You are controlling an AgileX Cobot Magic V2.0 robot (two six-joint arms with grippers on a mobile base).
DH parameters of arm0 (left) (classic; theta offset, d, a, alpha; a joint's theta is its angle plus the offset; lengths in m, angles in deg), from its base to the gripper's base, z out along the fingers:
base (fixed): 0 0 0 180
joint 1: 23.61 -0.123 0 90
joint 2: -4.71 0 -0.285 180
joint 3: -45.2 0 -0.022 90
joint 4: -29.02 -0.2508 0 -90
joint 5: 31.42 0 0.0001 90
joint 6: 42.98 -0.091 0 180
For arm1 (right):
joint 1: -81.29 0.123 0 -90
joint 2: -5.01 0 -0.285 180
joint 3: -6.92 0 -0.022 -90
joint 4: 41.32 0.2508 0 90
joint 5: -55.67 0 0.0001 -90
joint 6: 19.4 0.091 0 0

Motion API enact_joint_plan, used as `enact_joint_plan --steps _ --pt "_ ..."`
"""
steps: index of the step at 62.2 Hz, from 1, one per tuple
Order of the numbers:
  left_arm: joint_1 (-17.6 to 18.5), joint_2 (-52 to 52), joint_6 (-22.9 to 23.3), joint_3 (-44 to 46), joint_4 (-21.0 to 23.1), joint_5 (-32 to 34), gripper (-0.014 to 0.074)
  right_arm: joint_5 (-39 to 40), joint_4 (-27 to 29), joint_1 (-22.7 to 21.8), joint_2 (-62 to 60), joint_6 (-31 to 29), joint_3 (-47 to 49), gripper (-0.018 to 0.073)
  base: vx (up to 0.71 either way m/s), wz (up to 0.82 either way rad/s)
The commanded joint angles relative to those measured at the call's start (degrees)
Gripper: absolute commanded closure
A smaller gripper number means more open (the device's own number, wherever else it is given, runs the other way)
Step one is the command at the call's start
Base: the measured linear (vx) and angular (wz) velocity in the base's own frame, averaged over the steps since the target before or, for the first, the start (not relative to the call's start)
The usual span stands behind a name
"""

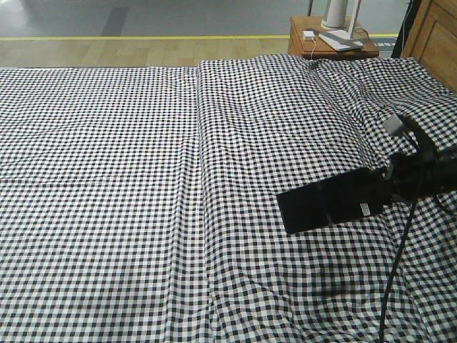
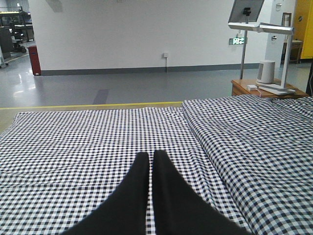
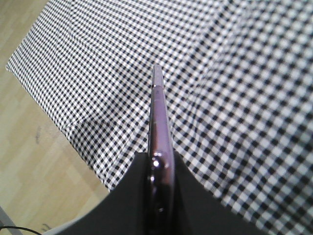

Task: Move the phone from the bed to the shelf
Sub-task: 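Lift the black phone off the bed with the right gripper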

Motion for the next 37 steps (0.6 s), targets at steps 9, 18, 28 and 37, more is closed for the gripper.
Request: enact_joint_plan --steps 9,18,28,37 --pt "-0.2 -0.4 0.5 1.4 0.6 4.1 0.0595 -7.0 3.2 5.8 -13.4 1.1 1.1 0.0562 0.0 0.0" --pt "-0.2 -0.4 0.5 1.4 0.6 4.1 0.0595 -7.0 3.2 11.2 -18.9 1.4 1.1 0.0562 0.0 0.0" --pt "-0.2 -0.4 0.5 1.4 0.6 4.1 0.0595 -7.0 3.1 17.6 -23.1 2.7 1.1 0.0562 0.0 0.0" --pt "-0.2 -0.4 0.5 1.4 0.6 4.1 0.0595 -7.0 3.6 22.9 -25.2 3.2 0.2 0.0562 0.0 0.0"
